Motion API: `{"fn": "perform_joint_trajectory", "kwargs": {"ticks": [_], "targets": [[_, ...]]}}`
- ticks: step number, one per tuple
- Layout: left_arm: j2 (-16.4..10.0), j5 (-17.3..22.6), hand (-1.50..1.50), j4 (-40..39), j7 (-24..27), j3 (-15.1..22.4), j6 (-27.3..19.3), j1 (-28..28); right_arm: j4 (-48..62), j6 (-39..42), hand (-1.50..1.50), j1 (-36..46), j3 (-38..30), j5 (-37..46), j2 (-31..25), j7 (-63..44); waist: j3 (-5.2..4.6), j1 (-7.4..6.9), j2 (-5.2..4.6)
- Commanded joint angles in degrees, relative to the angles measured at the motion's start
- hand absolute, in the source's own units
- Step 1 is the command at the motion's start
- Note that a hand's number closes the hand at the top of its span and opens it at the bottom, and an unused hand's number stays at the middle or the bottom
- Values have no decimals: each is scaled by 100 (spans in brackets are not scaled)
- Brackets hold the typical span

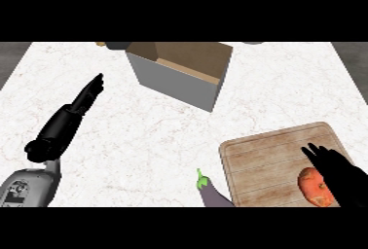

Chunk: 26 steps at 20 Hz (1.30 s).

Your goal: Pick the squash from the cutting board and place it in the cardboard box

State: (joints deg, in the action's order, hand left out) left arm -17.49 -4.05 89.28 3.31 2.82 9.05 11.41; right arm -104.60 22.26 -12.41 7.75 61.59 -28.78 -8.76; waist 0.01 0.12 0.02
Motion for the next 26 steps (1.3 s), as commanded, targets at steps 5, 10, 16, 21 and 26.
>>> {"fn": "perform_joint_trajectory", "kwargs": {"ticks": [5, 10, 16, 21, 26], "targets": [[266, -253, 0, 39, 6, 23, 19, -14, 477, -390, 150, 190, 304, 386, 190, 708, -1, -4, -2], [123, -256, 0, 311, 126, -98, 180, -355, 810, -1250, 150, 305, 107, 625, 90, 1282, 0, -29, 6], [312, -199, 0, -195, 130, 12, 271, 282, 699, -608, 150, 1459, 1960, 1195, 1534, 745, -10, -468, -113], [376, -200, 0, -109, 65, 283, 481, 547, 1258, -236, 150, 2577, 2902, 997, 2822, 549, -9, -1013, -202], [415, -245, 0, -209, 72, 320, 478, 666, 1756, -851, 150, 3917, 3285, 372, 2861, -3, 1, -998, -169]]}}
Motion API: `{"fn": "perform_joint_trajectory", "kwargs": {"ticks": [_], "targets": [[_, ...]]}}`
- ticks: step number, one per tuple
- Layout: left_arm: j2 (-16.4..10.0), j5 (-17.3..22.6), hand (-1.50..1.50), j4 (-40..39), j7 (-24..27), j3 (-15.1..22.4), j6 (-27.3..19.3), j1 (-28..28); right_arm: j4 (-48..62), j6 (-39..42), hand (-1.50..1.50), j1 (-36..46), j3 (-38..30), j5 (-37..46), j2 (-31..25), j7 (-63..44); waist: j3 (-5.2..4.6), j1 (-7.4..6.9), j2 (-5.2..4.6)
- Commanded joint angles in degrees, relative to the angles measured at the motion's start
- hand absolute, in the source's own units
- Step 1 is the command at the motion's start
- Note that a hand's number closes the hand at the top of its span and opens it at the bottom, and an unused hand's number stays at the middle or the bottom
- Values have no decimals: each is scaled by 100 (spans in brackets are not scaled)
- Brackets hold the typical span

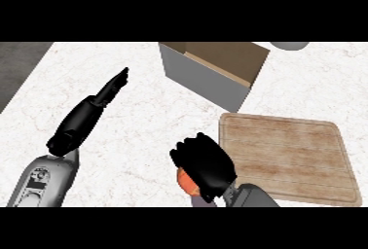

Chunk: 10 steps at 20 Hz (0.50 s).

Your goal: Pick the squash from the cutting board and place it in the cardboard box

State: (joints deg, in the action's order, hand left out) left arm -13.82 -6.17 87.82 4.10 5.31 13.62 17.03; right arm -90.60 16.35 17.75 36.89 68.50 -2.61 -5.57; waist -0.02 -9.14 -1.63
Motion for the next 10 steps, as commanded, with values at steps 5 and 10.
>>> {"fn": "perform_joint_trajectory", "kwargs": {"ticks": [5, 10], "targets": [[98, -63, 0, -273, 4, 30, -43, 97, 641, -689, 150, 2349, 652, -894, 256, -1079, -10, 70, 60], [32, -89, 0, -237, -34, -76, -100, 87, 802, -1430, 150, 3295, 311, -1547, 260, -2326, -12, 179, 116]]}}
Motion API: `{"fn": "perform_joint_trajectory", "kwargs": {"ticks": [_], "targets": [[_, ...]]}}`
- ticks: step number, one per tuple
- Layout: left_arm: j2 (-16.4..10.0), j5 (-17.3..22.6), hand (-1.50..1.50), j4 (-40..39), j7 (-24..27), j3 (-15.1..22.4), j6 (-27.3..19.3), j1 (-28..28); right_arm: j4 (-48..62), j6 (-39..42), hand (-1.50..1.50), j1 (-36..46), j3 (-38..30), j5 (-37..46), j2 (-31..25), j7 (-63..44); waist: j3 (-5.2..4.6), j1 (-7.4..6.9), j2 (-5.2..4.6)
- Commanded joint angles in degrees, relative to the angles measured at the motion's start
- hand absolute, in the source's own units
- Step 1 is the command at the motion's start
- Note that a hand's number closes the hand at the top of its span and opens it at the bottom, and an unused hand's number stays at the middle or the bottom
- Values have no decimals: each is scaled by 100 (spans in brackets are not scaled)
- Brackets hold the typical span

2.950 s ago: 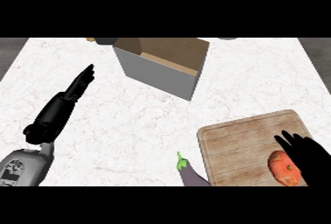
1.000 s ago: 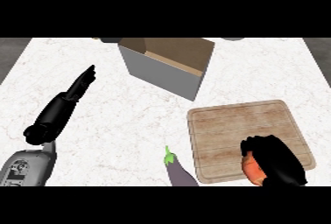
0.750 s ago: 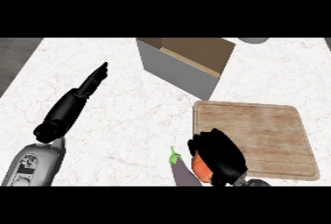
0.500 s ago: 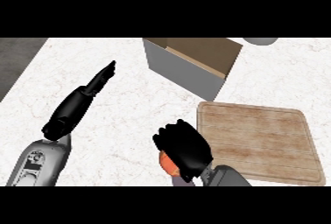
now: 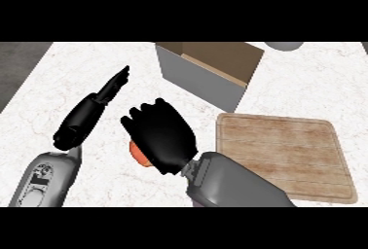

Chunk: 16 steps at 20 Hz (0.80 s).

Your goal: Pick the squash from the cutting board and place it in the cardboard box

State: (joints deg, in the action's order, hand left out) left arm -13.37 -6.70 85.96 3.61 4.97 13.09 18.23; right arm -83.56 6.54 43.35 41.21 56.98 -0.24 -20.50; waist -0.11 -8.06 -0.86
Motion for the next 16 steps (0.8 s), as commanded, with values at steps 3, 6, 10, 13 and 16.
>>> {"fn": "perform_joint_trajectory", "kwargs": {"ticks": [3, 6, 10, 13, 16], "targets": [[-56, 11, 0, -25, 36, -122, -32, -44, 415, -1202, 150, 999, -508, -700, 23, -1459, -1, 101, 26], [-28, -58, 0, -141, 213, -87, -63, -201, 922, -1355, 150, 1762, -817, -962, 24, -2135, -10, 186, 25], [25, -63, 0, -138, -28, -96, -83, 112, 1833, -2093, 150, 2528, -825, -1307, 24, -2633, -7, 243, 8], [-151, 111, 0, -132, -180, -371, 19, 291, 2645, -2344, 150, 3066, -1246, -1574, 24, -2361, -2, 353, 3], [-170, -21, 0, 60, 15, -227, 31, -201, 3669, -2499, 150, 3477, -1438, -1557, 24, -2014, -3, 351, 2]]}}
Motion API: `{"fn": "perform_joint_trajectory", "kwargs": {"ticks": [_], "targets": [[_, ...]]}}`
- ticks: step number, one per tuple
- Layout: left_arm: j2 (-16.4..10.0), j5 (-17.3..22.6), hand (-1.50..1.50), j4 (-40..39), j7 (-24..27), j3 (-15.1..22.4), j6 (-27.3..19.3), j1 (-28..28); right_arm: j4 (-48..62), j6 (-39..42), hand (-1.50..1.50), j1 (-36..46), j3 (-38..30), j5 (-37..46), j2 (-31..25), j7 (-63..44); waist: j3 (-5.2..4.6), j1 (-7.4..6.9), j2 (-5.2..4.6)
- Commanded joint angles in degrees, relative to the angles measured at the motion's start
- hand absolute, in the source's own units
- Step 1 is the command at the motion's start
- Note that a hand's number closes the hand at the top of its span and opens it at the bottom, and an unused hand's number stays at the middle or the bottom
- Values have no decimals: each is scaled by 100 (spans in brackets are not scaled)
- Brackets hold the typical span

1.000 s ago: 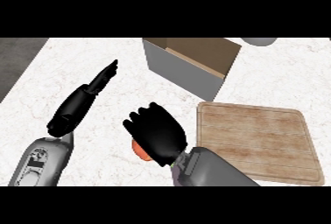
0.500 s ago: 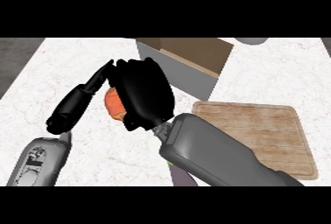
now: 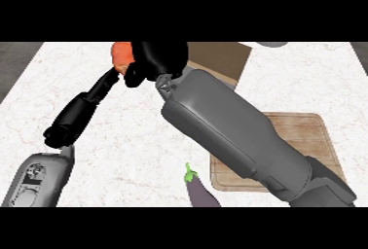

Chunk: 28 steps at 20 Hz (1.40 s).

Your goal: Pick the squash from the cutting board and place it in the cardboard box

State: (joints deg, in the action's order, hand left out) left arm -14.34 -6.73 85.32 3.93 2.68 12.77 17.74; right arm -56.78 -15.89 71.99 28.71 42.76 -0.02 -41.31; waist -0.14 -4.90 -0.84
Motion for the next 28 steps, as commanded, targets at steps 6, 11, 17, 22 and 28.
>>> {"fn": "perform_joint_trajectory", "kwargs": {"ticks": [6, 11, 17, 22, 28], "targets": [[-30, -75, 0, 144, 57, -87, -84, -278, 2250, 858, 150, 671, -636, -489, -97, 1170, 5, 195, -10], [113, -143, 0, 87, 110, -3, -162, -212, 3293, 1552, 150, 867, -917, -715, -260, 1788, 4, 123, -63], [-196, 155, 0, 388, -194, -281, 153, -172, 4118, 2380, 150, 873, -1005, -722, -595, 2378, 10, 131, -24], [-17, 24, 0, -109, 155, -240, 40, -147, 4327, 2814, -150, 913, -1153, -856, -390, 3190, 8, 205, -46], [-62, -45, 0, 154, 137, -178, 60, -334, 3751, 1928, -150, 817, -2045, -1614, -584, 4333, 20, 238, -22]]}}
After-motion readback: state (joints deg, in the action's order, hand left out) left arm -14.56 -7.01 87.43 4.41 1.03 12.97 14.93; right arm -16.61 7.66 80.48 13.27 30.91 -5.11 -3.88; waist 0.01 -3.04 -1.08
